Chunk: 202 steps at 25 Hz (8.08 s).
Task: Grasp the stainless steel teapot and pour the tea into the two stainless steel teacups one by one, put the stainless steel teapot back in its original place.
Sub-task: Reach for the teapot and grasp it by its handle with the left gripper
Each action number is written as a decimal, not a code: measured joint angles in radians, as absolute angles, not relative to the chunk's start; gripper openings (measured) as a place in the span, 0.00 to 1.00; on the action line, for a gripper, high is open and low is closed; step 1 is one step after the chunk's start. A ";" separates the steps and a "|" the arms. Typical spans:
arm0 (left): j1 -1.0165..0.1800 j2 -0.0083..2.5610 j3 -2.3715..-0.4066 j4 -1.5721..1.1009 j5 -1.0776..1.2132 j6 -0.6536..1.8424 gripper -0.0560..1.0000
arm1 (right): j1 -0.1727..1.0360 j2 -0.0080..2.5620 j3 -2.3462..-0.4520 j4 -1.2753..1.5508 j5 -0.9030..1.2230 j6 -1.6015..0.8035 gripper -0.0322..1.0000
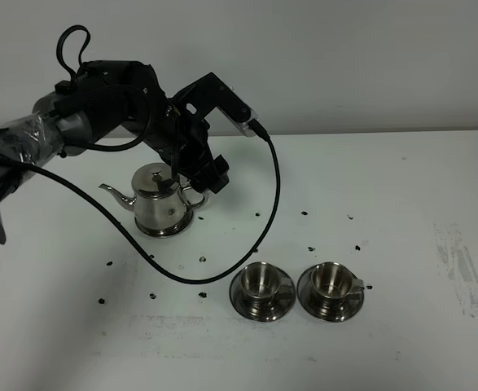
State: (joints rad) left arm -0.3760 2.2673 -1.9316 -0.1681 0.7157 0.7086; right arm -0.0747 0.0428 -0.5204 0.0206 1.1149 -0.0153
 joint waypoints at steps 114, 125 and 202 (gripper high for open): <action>-0.428 1.944 -1.304 -0.112 0.507 0.775 0.72 | -0.075 0.043 -0.520 0.021 1.115 -0.015 0.25; -0.433 2.036 -1.304 -0.118 0.409 0.778 0.72 | -0.075 0.043 -0.520 0.021 1.115 -0.015 0.25; -0.278 1.986 -1.651 0.065 0.981 0.336 0.72 | -0.075 0.043 -0.520 0.023 1.115 -0.015 0.25</action>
State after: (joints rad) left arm -0.2780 1.9856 -1.6509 0.0649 0.9809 0.3360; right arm -0.0747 0.0428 -0.5204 0.0226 1.1149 -0.0153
